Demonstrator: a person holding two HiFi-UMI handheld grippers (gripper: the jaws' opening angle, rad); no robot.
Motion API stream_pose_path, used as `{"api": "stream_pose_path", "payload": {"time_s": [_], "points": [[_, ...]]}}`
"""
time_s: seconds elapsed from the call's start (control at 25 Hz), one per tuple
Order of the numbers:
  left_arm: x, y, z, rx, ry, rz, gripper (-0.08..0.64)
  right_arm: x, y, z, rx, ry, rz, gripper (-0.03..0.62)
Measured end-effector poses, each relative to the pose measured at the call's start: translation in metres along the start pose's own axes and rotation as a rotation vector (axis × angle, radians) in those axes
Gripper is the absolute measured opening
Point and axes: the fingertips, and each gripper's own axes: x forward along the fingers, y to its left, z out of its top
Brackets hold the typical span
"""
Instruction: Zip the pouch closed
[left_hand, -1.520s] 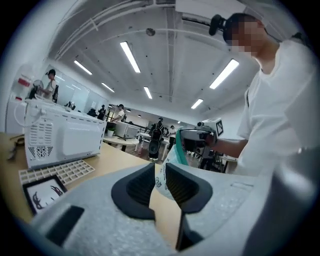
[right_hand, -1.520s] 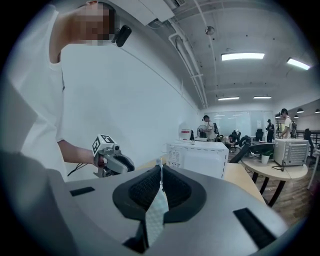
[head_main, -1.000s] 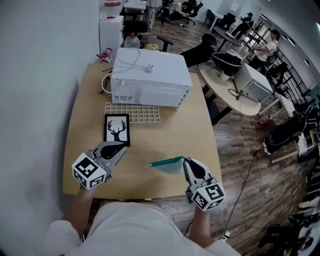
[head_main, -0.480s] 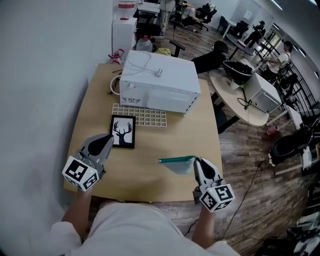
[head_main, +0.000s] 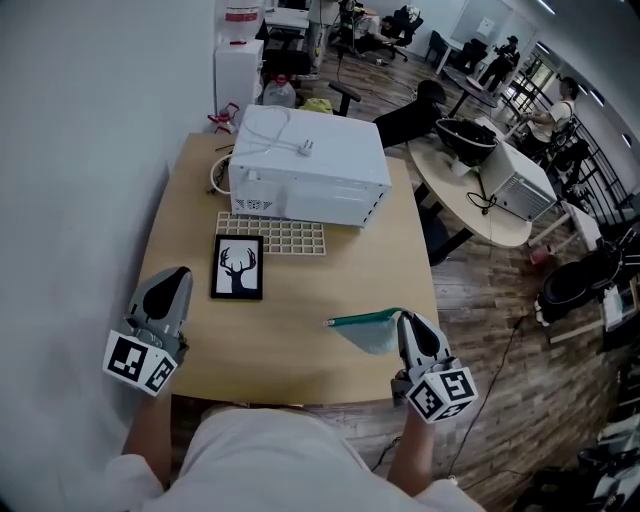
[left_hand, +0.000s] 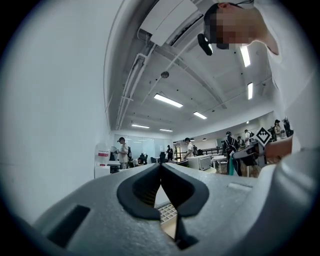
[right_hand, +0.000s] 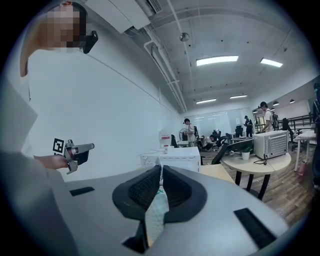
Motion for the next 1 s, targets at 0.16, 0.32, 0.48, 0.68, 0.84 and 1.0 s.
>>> {"api": "stream_pose_path", "payload": {"time_s": [0.16,0.32,0.48,0.68,0.84,1.0], "points": [[-0.01,0.003,0.007,0.018,-0.021,0.024,0.014,-0.009,-0.006,0.005,0.003,-0.019,-0.033,0.021],[-0.022,0.009,0.011,0.028,-0.041,0.053,0.014,-0.017,-0.008,0.009,-0.003,-0.032,-0.064,0.021],[-0.037,0.016,0.008,0.022,-0.035,0.092,0.014,-0.025,-0.006,0.016,-0.005,-0.051,-0.083,0.022],[-0.044,0.018,0.003,0.012,-0.034,0.1,0.015,-0.031,-0.004,0.019,-0.019,-0.057,-0.11,0.023],[-0.043,0.018,0.004,0.009,-0.045,0.086,0.014,-0.033,0.0,0.021,-0.024,-0.063,-0.127,0.023],[-0.044,0.018,0.005,0.01,-0.054,0.076,0.014,-0.036,0.006,0.023,-0.036,-0.072,-0.131,0.023]]}}
